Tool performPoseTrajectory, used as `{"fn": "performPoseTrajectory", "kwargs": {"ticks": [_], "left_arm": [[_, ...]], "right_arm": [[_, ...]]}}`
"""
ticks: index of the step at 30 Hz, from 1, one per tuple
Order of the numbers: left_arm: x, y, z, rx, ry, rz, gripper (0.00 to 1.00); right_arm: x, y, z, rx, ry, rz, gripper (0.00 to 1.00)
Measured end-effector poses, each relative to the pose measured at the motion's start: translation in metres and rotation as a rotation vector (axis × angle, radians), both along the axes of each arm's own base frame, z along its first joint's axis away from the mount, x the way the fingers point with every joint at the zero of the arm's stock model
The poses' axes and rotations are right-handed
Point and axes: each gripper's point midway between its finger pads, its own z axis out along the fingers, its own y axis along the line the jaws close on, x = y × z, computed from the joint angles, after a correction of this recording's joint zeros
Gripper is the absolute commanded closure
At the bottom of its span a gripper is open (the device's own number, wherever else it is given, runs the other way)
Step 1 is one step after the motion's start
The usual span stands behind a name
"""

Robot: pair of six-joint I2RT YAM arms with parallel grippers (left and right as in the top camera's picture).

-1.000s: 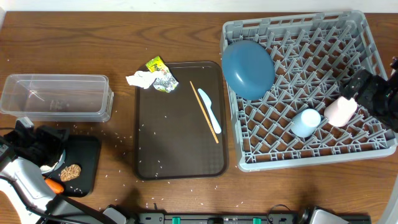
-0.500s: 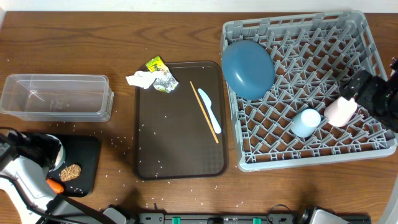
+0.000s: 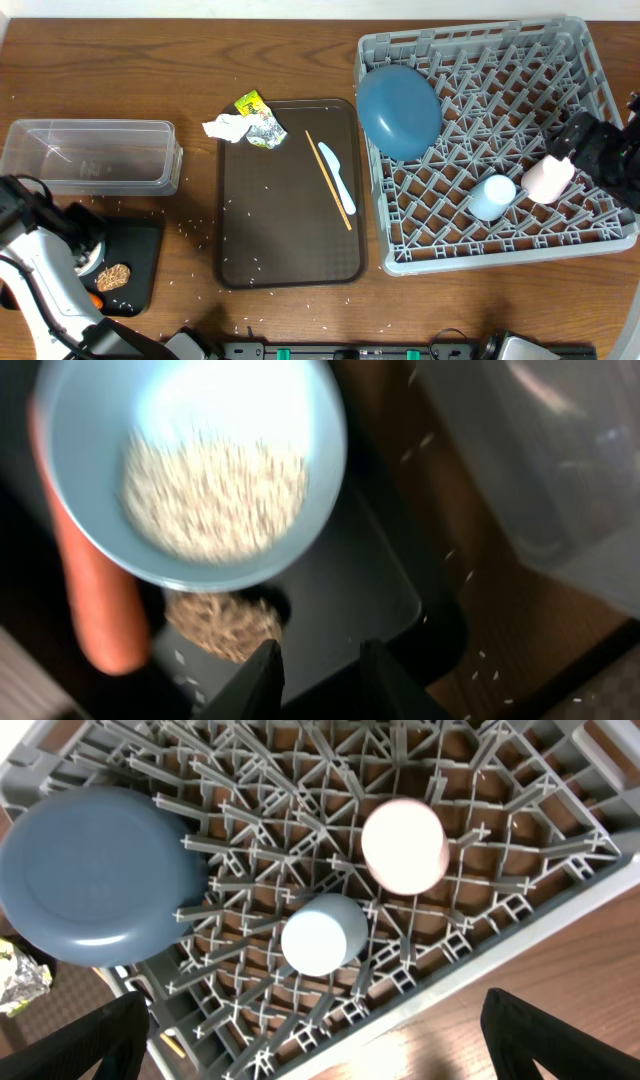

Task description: Sort waste into correct bins and load items into the dishwasher rack

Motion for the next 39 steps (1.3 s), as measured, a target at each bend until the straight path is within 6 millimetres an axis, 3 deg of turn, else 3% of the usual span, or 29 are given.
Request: {"fn": "performPoseTrajectory", "kwargs": {"ticks": [3,7,16,26,36,37,38,39], "left_arm": [[0.006,0.011,0.013,0.07,-0.006,-0.05,0.72],[0.005,0.021,0.013,0.125,0.022,-0.079,0.71],[-0.003,0.018,-0.03,0.036,0.177,-0.171,0.65],[-0.003,0.021,-0.036,0.08,0.234,-0.333,0.62],[-0.006,0.023,-0.066,0.029,0.311,-0.395,0.63],[-0.007,0.023,-0.067,0.026,0.314,-0.398,0.64],[-0.007,0.023,-0.068,0.024,0.318,-0.4,0.74],[-0.007,0.023,-0.07,0.021,0.321,-0.402,0.78]], "right_arm": [[0.005,0.0,0.003,0.002,-0.025,0.005,0.01],[0.013,0.003,0.008,0.017,-0.067,0.02,0.01],[0.03,0.005,0.019,0.028,-0.152,0.045,0.01],[0.042,0.002,0.028,0.021,-0.214,0.033,0.01],[0.046,0.0,0.032,0.012,-0.238,0.034,0.01],[0.047,0.0,0.033,0.011,-0.24,0.034,0.01],[0.047,0.0,0.033,0.011,-0.241,0.034,0.01],[0.047,0.0,0.033,0.011,-0.242,0.034,0.01]]}}
